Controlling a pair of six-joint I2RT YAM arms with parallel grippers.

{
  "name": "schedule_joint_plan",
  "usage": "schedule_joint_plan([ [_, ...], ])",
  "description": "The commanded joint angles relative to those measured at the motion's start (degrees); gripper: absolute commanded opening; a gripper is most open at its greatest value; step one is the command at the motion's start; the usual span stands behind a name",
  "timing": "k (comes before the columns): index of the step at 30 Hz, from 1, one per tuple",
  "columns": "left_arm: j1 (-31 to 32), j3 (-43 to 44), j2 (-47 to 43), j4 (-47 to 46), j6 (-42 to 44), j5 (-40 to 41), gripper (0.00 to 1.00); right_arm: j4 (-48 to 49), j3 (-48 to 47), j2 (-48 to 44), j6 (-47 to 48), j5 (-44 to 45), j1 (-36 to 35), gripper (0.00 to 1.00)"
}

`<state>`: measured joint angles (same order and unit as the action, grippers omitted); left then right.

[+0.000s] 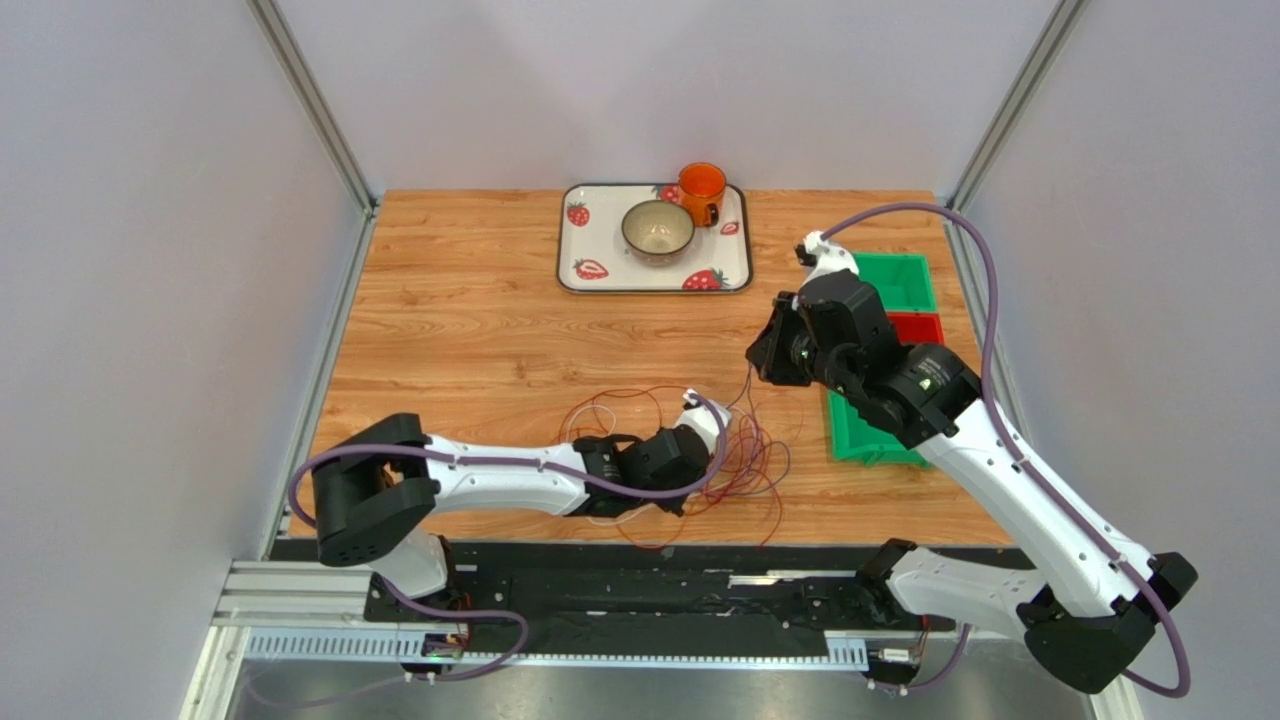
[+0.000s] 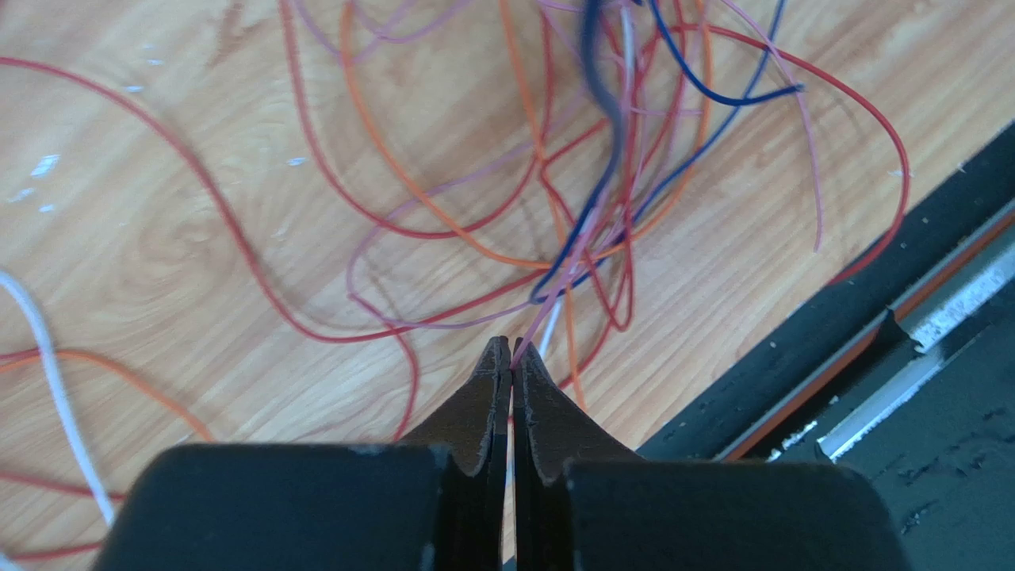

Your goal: Untangle the cables

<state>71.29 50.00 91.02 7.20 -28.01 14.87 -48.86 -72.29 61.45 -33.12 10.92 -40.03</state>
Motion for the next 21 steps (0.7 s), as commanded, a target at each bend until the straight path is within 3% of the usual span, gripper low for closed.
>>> schedule_joint_plan([
  [1, 0.3, 2.3, -6.8, 4.8, -2.2, 8.2, 0.00, 0.9, -5.0, 0.3, 0.7, -0.2, 0.3, 0.00],
  [6, 0.0, 8.3, -18.3, 24.7, -2.2, 18.5, 0.00, 1.0, -17.6, 6.6, 1.5, -4.0, 0.6, 0.00],
  [11, -3.4, 15.8, -29.8, 42.3, -0.8, 22.1, 0.00, 0.9, -31.2, 14.0, 2.3, -6.0, 0.6, 0.00],
  [15, -9.2, 16.6, -36.3, 47.9, 1.9, 21.0, 0.00, -0.3, -45.7, 20.4, 3.0, -7.0, 0.8, 0.00],
  [19, -9.9, 11.0, -40.1, 46.2, -0.4, 19.1, 0.00, 1.5, -52.5, 23.9, 1.5, -6.7, 1.1, 0.00],
  [21, -9.9, 7.3, -40.6, 44.0, -4.0, 16.6, 0.00, 6.7, -52.5, 23.2, -0.1, -7.0, 1.2, 0.00],
])
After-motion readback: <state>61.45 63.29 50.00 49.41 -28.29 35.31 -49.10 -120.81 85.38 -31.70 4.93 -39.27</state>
